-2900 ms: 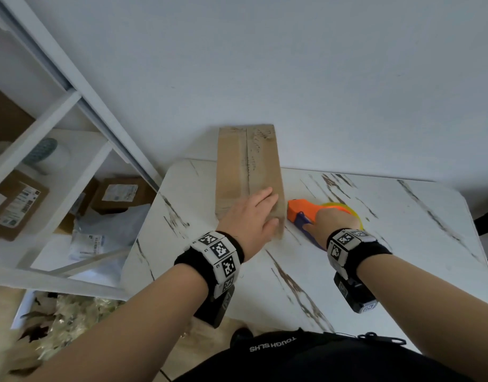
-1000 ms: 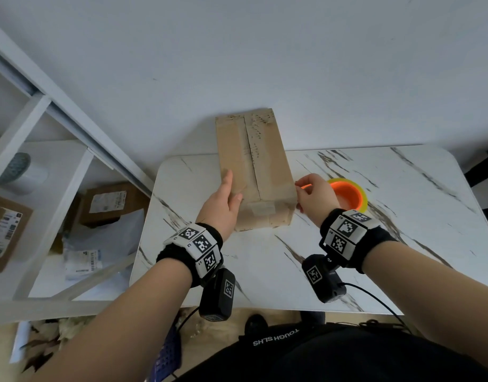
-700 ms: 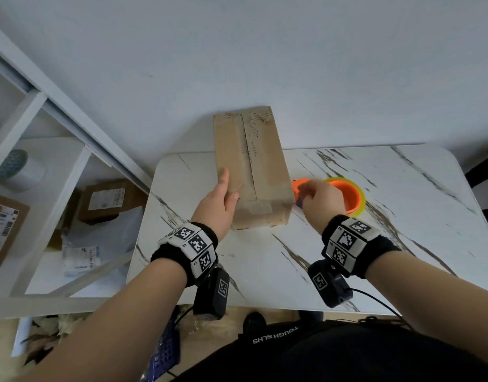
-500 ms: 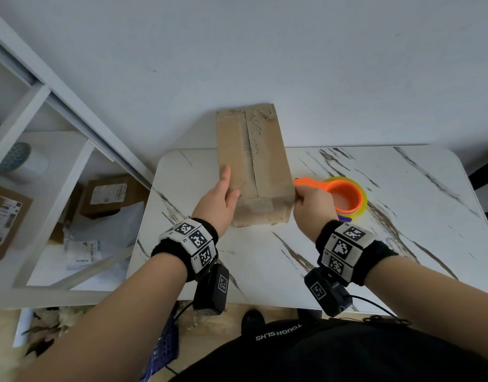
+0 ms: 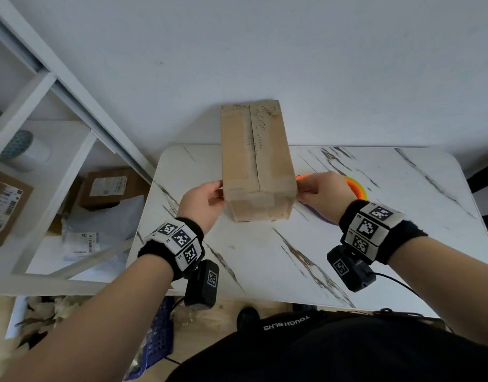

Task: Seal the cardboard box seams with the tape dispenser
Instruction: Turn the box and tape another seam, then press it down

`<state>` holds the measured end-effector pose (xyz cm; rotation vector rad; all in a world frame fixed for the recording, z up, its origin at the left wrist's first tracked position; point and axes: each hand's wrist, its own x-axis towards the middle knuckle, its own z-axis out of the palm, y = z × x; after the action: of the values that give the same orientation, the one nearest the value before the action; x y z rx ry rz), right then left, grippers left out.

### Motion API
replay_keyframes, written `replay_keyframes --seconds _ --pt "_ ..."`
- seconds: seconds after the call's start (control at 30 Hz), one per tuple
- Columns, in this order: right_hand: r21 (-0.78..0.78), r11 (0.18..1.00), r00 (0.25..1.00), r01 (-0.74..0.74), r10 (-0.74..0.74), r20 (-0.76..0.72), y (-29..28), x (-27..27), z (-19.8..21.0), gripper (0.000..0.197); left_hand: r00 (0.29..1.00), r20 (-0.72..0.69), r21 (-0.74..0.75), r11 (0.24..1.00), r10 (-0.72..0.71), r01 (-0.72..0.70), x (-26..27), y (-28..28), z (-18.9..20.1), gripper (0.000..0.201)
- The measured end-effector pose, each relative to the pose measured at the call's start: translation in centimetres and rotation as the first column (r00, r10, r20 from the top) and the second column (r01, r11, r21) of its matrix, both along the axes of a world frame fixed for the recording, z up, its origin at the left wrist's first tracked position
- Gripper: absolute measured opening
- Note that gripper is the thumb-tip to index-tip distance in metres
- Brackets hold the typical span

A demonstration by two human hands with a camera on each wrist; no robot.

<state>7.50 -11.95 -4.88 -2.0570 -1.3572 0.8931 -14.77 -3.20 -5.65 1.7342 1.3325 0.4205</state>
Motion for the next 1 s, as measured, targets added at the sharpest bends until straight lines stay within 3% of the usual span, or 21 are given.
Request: replay_keyframes --seconds 0.37,0.53,0.7,1.0 --pt "-0.015 0.997 0.996 -0.076 0.075 -0.049 -0.8 0.4 0.4 0.026 0.996 0.081 -0.083 0.995 -0.041 0.047 -0.1 -0.3 0.7 0.05" --pt "0.019 0.998 0.998 -0.055 0.055 0.004 -1.3 0.0 0.2 0.021 0.985 0.015 -0.093 0.981 -0.171 0.172 -0.1 0.1 0.9 0.057" --pt "0.039 0.999 0.999 -0.011 0.009 0.047 -1.6 -0.7 0.0 0.021 0.966 -0.051 -0.044 0.967 -0.252 0.25 -0.2 0.6 0.7 0.044" --pt "-0.036 0.998 0.997 -0.051 0.049 -0.064 -1.8 -0.2 0.8 0.023 0.984 -0.099 0.086 0.984 -0.145 0.154 0.4 -0.1 0.5 0.033"
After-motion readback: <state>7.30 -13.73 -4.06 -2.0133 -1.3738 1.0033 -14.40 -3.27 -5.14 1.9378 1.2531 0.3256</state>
